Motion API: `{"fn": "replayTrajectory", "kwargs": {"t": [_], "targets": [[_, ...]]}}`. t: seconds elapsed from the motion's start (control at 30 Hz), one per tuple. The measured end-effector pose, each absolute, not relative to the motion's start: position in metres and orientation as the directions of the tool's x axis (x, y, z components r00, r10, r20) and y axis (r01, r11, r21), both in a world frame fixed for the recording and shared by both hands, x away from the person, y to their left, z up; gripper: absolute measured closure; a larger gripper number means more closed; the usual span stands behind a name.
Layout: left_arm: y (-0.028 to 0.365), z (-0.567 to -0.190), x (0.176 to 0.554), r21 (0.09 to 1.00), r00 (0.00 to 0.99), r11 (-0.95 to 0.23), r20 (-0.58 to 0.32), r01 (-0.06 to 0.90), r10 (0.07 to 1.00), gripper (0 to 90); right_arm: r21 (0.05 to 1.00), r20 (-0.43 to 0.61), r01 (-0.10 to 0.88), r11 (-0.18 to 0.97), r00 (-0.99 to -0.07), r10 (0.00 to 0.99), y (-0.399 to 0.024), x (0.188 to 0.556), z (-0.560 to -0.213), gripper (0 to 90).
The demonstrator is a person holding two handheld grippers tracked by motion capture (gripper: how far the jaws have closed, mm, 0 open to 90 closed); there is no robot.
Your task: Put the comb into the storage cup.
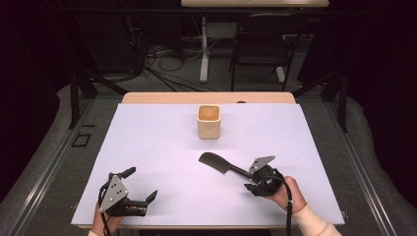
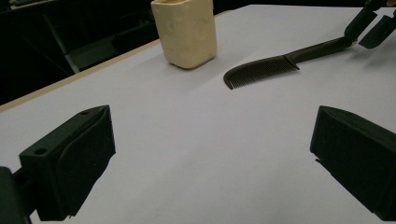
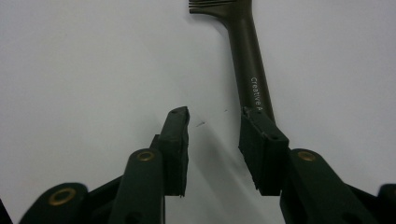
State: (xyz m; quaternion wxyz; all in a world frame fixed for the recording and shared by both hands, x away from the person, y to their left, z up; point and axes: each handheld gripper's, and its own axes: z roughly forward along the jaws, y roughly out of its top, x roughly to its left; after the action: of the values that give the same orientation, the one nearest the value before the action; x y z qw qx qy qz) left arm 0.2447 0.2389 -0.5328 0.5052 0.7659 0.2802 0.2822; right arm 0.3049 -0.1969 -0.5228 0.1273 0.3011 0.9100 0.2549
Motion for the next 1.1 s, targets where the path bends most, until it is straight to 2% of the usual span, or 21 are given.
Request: {"fn": "replayTrajectory", "kwargs": {"t": [0.03, 0.17, 0.2, 0.33, 0.37, 0.47, 0.53, 0.57, 0.93, 1.1], "targets": [[0.239, -0.533, 0.245, 0.932, 0.684, -0.333, 0.149, 0.144, 0.714, 0.0, 0.538, -0.092, 0.478, 0.694, -0.785, 0.612, -0.196, 0.305, -0.522, 55.1], [0.239, -0.533, 0.245, 0.932, 0.684, -0.332, 0.148, 0.145, 0.714, 0.1, 0.541, -0.109, 0.473, 0.696, -0.781, 0.616, -0.194, 0.305, -0.52, 48.2], [0.239, -0.533, 0.245, 0.932, 0.683, -0.333, 0.149, 0.145, 0.715, 0.1, 0.535, -0.123, 0.471, 0.701, -0.778, 0.616, -0.193, 0.306, -0.519, 42.5], [0.239, -0.533, 0.245, 0.932, 0.682, -0.331, 0.147, 0.146, 0.716, 0.0, 0.527, -0.14, 0.474, 0.705, -0.77, 0.622, -0.19, 0.309, -0.518, 33.4], [0.239, -0.533, 0.245, 0.932, 0.683, -0.33, 0.146, 0.146, 0.715, 0.0, 0.527, -0.14, 0.474, 0.705, -0.77, 0.622, -0.19, 0.309, -0.518, 33.4], [0.239, -0.533, 0.245, 0.933, 0.682, -0.329, 0.145, 0.147, 0.717, 0.0, 0.508, -0.157, 0.473, 0.72, -0.771, 0.617, -0.188, 0.312, -0.517, 24.5], [0.239, -0.533, 0.245, 0.932, 0.684, -0.33, 0.145, 0.147, 0.715, 0.0, 0.511, -0.155, 0.472, 0.719, -0.772, 0.617, -0.187, 0.313, -0.517, 22.3], [0.239, -0.533, 0.245, 0.933, 0.682, -0.33, 0.146, 0.147, 0.716, 0.0, 0.51, -0.162, 0.462, 0.726, -0.777, 0.608, -0.186, 0.315, -0.516, 17.0], [0.239, -0.533, 0.245, 0.932, 0.676, -0.33, 0.147, 0.15, 0.722, 0.0, 0.507, -0.167, 0.458, 0.73, -0.778, 0.605, -0.178, 0.323, -0.513, 0.3], [0.239, -0.533, 0.245, 0.932, 0.672, -0.329, 0.147, 0.152, 0.726, 0.0, 0.493, -0.16, 0.462, 0.737, -0.785, 0.599, -0.173, 0.326, -0.515, 0.0]]}}
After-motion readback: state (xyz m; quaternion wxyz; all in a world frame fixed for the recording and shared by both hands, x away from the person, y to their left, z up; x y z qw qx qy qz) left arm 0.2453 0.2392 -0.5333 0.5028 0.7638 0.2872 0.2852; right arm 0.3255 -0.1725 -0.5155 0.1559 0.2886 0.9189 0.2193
